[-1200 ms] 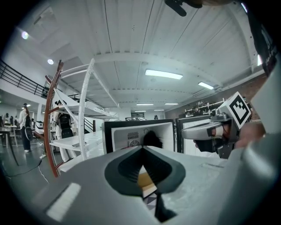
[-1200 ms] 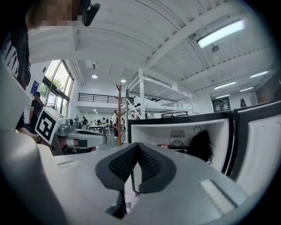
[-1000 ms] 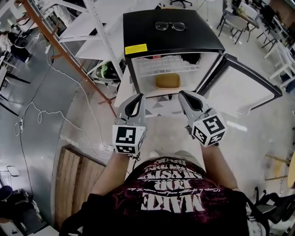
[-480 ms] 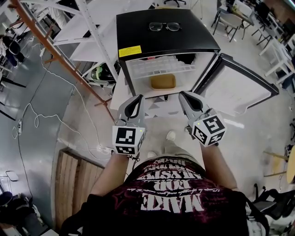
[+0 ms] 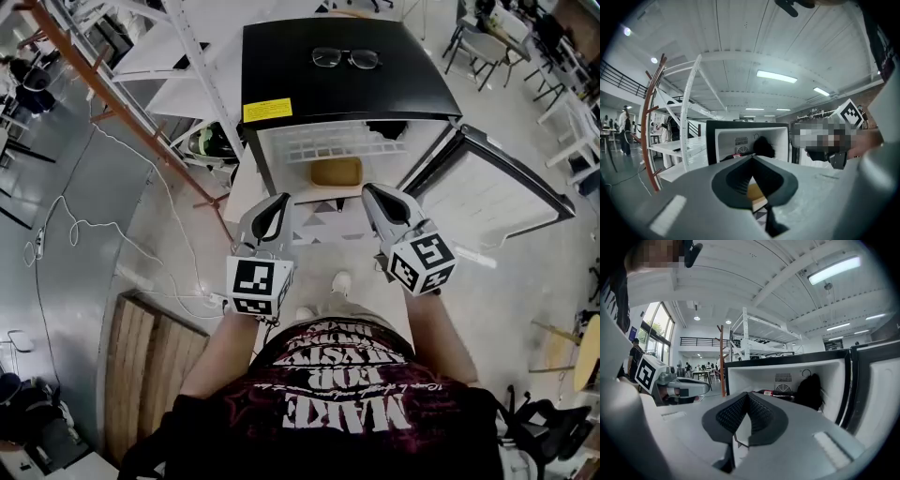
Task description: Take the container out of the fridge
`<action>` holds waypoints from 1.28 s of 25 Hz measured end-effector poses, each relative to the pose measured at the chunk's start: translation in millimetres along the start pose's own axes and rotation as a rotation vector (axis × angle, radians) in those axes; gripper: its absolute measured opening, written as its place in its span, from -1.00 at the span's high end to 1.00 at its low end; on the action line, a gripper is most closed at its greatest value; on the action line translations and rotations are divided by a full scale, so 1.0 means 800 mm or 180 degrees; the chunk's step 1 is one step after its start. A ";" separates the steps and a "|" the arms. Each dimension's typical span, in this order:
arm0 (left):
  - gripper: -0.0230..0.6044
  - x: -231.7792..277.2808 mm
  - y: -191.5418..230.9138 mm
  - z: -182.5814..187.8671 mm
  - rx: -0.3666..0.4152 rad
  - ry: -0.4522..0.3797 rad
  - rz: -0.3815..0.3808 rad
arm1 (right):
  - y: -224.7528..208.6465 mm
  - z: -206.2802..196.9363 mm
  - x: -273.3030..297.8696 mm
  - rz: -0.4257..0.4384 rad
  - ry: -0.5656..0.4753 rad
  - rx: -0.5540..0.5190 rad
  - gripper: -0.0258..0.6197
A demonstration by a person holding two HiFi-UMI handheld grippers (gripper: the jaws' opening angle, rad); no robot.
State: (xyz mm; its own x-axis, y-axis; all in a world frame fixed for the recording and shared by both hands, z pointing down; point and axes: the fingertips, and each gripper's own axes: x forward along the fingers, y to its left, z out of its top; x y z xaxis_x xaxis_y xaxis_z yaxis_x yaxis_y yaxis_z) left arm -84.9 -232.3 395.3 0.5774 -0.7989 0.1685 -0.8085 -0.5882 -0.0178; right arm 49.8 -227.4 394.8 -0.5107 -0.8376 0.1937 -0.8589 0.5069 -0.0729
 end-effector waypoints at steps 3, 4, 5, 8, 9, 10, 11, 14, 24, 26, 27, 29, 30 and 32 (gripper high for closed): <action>0.93 0.006 0.000 0.000 0.0009 0.0016 0.0013 | -0.006 -0.002 0.007 0.0023 0.0012 0.0013 0.83; 0.93 0.008 0.000 0.000 0.0010 0.0016 0.0018 | -0.007 -0.001 0.009 0.0032 0.0013 0.0012 0.83; 0.93 0.010 0.001 0.000 0.0006 0.0014 0.0027 | -0.009 -0.001 0.011 0.0041 0.0015 0.0008 0.83; 0.93 0.017 0.003 0.000 -0.0010 0.0010 0.0059 | -0.015 -0.002 0.015 0.0064 0.0035 -0.0002 0.83; 0.93 0.019 0.003 0.000 -0.0014 0.0014 0.0066 | -0.017 -0.003 0.015 0.0071 0.0045 -0.0002 0.83; 0.93 0.021 0.002 0.000 -0.0019 0.0021 0.0069 | -0.019 -0.004 0.016 0.0076 0.0054 0.0000 0.83; 0.93 0.023 0.001 -0.001 -0.0022 0.0027 0.0071 | -0.021 -0.004 0.017 0.0082 0.0062 0.0001 0.83; 0.93 0.028 -0.001 -0.003 -0.0028 0.0043 0.0075 | -0.025 -0.007 0.022 0.0110 0.0081 0.0008 0.83; 0.93 0.046 0.002 -0.003 -0.0026 0.0076 0.0114 | -0.045 -0.016 0.038 0.0151 0.0139 0.0047 0.83; 0.93 0.051 0.003 -0.002 -0.0025 0.0073 0.0121 | -0.050 -0.018 0.041 0.0152 0.0159 0.0048 0.83; 0.93 0.053 0.003 -0.001 -0.0025 0.0074 0.0121 | -0.052 -0.019 0.042 0.0148 0.0173 0.0051 0.83; 0.93 0.057 0.002 -0.001 -0.0026 0.0078 0.0117 | -0.058 -0.024 0.044 0.0135 0.0210 0.0062 0.83; 0.93 0.059 0.002 -0.001 -0.0028 0.0082 0.0116 | -0.061 -0.028 0.045 0.0126 0.0234 0.0065 0.83; 0.93 0.063 0.001 -0.003 -0.0032 0.0101 0.0111 | -0.066 -0.035 0.049 0.0098 0.0303 0.0047 0.83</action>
State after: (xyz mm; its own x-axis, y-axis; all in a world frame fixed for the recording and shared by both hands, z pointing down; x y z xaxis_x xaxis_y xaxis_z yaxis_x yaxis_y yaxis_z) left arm -56.9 -272.6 406.0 0.5452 -0.8143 0.1991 -0.8292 -0.5587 -0.0143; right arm 76.3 -281.6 433.7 -0.5316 -0.7982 0.2833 -0.8437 0.5284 -0.0944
